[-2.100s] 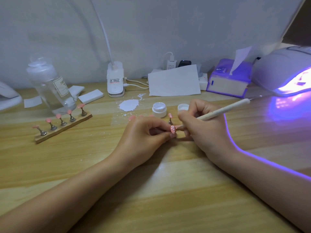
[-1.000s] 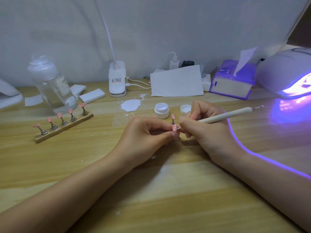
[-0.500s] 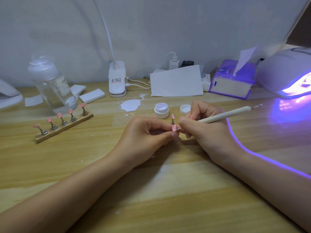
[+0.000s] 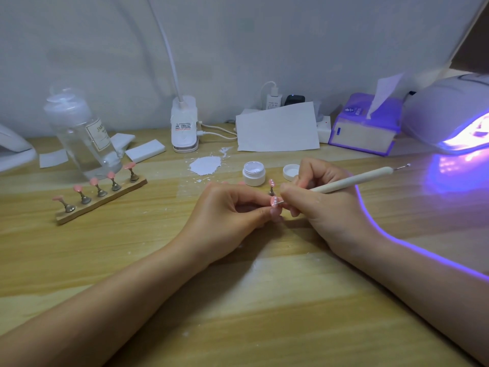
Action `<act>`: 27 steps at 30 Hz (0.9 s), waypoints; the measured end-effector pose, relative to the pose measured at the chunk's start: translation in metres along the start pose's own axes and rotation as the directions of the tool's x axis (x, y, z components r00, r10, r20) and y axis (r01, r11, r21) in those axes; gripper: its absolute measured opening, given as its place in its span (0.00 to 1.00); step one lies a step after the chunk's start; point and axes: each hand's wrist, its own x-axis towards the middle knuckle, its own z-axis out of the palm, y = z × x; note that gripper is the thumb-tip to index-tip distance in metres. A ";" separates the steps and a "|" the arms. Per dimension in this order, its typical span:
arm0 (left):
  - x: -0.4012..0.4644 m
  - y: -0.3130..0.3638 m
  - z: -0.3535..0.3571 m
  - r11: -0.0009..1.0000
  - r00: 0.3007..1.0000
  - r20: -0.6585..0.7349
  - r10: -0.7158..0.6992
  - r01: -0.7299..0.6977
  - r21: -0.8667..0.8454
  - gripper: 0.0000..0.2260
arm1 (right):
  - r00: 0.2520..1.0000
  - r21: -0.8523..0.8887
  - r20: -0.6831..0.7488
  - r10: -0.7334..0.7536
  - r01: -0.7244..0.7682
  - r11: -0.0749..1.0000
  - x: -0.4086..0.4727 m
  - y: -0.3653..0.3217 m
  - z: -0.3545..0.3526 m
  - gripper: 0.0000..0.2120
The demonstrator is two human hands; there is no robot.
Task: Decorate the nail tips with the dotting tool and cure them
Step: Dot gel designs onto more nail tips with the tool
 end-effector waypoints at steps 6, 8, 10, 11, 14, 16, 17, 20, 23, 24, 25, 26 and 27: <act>-0.001 0.002 0.000 1.000 1.000 0.009 0.024 -0.024 -0.003 0.06 | 1.000 0.000 -0.012 0.001 -0.001 1.000 0.000 -0.001 0.000 0.18; -0.001 0.001 0.000 1.000 1.000 0.005 0.014 -0.014 -0.015 0.06 | 1.000 -0.002 0.003 -0.002 0.002 1.000 0.000 -0.001 0.001 0.18; 0.000 0.000 0.000 1.000 1.000 -0.001 0.012 -0.012 -0.006 0.06 | 1.000 -0.005 0.010 0.001 -0.001 1.000 -0.001 -0.002 0.001 0.18; 0.000 0.001 0.000 1.000 1.000 0.000 0.016 -0.016 0.001 0.06 | 1.000 -0.007 0.006 0.002 -0.002 1.000 -0.001 -0.001 0.000 0.18; 0.000 0.001 0.000 1.000 1.000 -0.004 0.020 -0.020 0.012 0.05 | 1.000 -0.003 -0.005 0.009 -0.009 1.000 0.000 0.000 0.000 0.19; 0.000 0.001 0.000 1.000 1.000 -0.005 0.016 -0.016 0.009 0.05 | 1.000 0.014 0.007 0.012 -0.013 1.000 0.000 0.000 0.000 0.18; 0.000 0.001 0.000 1.000 1.000 -0.004 0.009 -0.009 -0.004 0.05 | 1.000 0.021 0.015 0.014 -0.014 1.000 0.000 -0.001 0.001 0.18; 0.000 0.001 0.000 1.000 1.000 0.005 0.007 -0.007 -0.021 0.05 | 1.000 0.024 0.014 0.014 -0.014 1.000 -0.001 -0.002 0.001 0.18; 0.000 0.002 0.000 0.999 0.999 0.005 0.036 -0.036 0.016 0.06 | 1.000 0.008 -0.007 0.015 -0.015 1.000 0.000 -0.001 0.001 0.17; 0.001 0.002 0.000 0.999 0.999 0.003 0.043 -0.043 0.029 0.06 | 1.000 0.008 -0.009 0.015 -0.015 1.000 0.000 -0.001 0.001 0.17; 0.001 0.002 0.000 0.998 0.999 0.004 0.047 -0.047 0.036 0.06 | 1.000 0.012 -0.003 0.015 -0.015 1.000 0.000 0.000 0.001 0.17; 0.001 0.002 0.000 0.998 0.999 0.004 0.047 -0.047 0.037 0.06 | 1.000 0.014 0.003 0.014 -0.014 1.000 0.000 0.000 0.001 0.17; 0.001 0.002 0.000 0.998 0.999 0.004 0.047 -0.047 0.034 0.06 | 1.000 0.011 0.008 0.015 -0.015 1.000 0.000 0.000 0.001 0.18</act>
